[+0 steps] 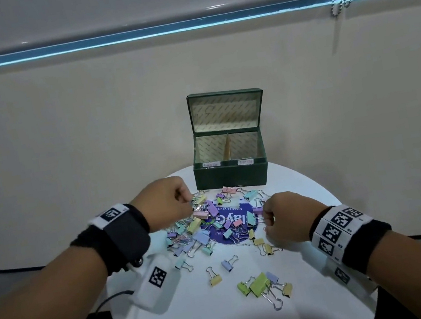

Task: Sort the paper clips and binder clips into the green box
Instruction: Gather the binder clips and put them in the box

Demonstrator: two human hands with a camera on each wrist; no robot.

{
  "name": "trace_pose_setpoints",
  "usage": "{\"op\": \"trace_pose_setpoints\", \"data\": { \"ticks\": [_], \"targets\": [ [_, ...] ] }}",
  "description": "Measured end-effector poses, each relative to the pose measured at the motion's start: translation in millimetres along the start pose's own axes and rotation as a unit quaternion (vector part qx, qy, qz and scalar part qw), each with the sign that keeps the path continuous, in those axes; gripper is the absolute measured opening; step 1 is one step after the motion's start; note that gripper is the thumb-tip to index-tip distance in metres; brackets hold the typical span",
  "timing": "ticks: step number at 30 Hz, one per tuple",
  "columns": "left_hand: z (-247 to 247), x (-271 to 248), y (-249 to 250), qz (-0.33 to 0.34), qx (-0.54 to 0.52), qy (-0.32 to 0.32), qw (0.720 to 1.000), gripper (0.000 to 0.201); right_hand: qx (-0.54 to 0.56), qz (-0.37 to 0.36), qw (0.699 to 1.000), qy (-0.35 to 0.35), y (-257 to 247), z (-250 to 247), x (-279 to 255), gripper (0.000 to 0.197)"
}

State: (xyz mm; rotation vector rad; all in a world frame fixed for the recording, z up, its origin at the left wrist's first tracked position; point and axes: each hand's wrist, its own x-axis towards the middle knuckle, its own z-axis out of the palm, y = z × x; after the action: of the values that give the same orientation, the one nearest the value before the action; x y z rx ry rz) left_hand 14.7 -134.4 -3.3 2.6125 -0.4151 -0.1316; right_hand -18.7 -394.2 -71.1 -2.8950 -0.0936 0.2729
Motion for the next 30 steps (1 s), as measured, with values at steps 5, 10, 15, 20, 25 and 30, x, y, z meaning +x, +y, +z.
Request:
{"op": "trace_pose_setpoints", "data": {
  "ticks": [5,10,15,20,25,30],
  "targets": [
    [-2.0,-7.4,-15.0,-0.037,0.026,-0.056,0.997,0.026,0.029,-0.044,0.999,-0.007,-4.9,-5.1,-3.1,0.011],
    [8.2,-11.2,-28.4,-0.073,0.011,-0.042,0.996,0.026,0.064,-0.054,0.996,0.018,-5.4,-4.9,-1.8,0.015],
    [7.1,-14.2,-33.7,-0.025,0.173,-0.077,0.982,0.031,0.065,-0.066,0.996,0.017,-8.6,-10.4,-3.4,0.017],
    [5.5,-20.0,-37.3,-0.024,0.222,-0.063,0.973,0.028,0.040,-0.103,0.994,0.001,-27.7,-19.7,-5.9,0.024],
    [12.1,-19.6,-32.8,0.003,0.266,-0.060,0.962,0.014,-0.018,-0.150,0.988,0.019,-67.9,-16.2,-1.6,0.015],
    [21.0,-16.1,-33.8,0.027,0.243,-0.035,0.969,0.007,-0.056,-0.211,0.975,-0.041,-99.4,-9.0,8.1,0.037]
  ]
}}
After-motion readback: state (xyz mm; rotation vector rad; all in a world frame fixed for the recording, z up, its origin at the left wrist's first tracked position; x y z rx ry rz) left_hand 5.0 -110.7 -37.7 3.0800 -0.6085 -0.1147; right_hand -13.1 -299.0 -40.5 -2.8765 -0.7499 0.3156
